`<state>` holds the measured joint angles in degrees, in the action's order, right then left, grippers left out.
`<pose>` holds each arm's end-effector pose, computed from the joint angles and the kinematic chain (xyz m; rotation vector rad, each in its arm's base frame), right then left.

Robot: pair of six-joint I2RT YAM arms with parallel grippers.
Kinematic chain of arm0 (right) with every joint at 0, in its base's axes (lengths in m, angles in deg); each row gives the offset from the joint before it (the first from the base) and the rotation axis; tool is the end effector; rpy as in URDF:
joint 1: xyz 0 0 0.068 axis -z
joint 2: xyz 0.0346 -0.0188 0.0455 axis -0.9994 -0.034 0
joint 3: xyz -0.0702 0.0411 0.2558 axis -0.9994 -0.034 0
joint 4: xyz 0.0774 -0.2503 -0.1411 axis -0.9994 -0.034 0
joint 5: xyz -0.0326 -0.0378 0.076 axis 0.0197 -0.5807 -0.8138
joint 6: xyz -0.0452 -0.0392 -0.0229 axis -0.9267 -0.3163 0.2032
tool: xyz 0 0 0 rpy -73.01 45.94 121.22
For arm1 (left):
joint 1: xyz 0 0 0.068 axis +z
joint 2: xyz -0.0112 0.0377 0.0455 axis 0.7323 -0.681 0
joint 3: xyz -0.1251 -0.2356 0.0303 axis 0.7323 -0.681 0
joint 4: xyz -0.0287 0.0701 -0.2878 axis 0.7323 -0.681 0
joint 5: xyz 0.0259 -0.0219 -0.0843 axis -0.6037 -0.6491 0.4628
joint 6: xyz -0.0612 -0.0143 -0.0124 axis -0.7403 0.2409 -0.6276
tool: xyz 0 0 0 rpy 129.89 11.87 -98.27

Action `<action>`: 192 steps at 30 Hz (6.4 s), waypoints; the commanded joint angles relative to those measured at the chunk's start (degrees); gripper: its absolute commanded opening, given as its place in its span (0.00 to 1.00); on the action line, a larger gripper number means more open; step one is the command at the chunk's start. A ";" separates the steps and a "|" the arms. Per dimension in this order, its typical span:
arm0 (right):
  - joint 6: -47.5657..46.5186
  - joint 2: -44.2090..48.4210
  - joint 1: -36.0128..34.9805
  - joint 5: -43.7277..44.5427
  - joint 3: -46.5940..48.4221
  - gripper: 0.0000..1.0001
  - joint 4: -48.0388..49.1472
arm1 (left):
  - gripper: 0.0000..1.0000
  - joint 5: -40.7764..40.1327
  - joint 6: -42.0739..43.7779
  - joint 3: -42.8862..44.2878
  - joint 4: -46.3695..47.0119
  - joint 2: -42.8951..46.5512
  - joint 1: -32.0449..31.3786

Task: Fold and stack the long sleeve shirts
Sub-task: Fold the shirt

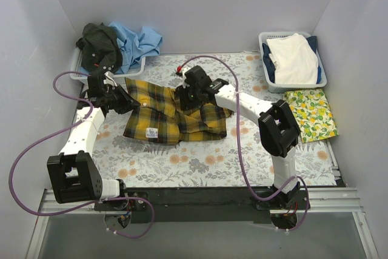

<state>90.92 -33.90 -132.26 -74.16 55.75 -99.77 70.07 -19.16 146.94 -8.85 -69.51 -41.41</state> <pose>0.3590 0.3550 0.2300 -0.6559 2.2955 0.5989 0.3245 0.0110 0.2441 -1.4341 2.1631 -1.0073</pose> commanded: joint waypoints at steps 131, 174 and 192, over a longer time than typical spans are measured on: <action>10.61 19.26 17.39 2.19 -27.57 0.64 2.72 | 0.66 -27.87 2.66 19.81 -0.09 -15.53 -51.46; 15.00 18.09 21.97 -2.04 -40.73 0.05 4.82 | 0.68 -21.97 5.75 1.07 5.64 -10.99 -58.41; 5.01 22.34 24.34 6.12 -29.60 0.37 3.16 | 0.74 -32.00 6.01 10.10 6.33 -12.97 -58.32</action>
<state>102.67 -4.88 -109.59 -70.79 19.99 -97.14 40.87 -12.82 151.84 -5.13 -75.94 -99.44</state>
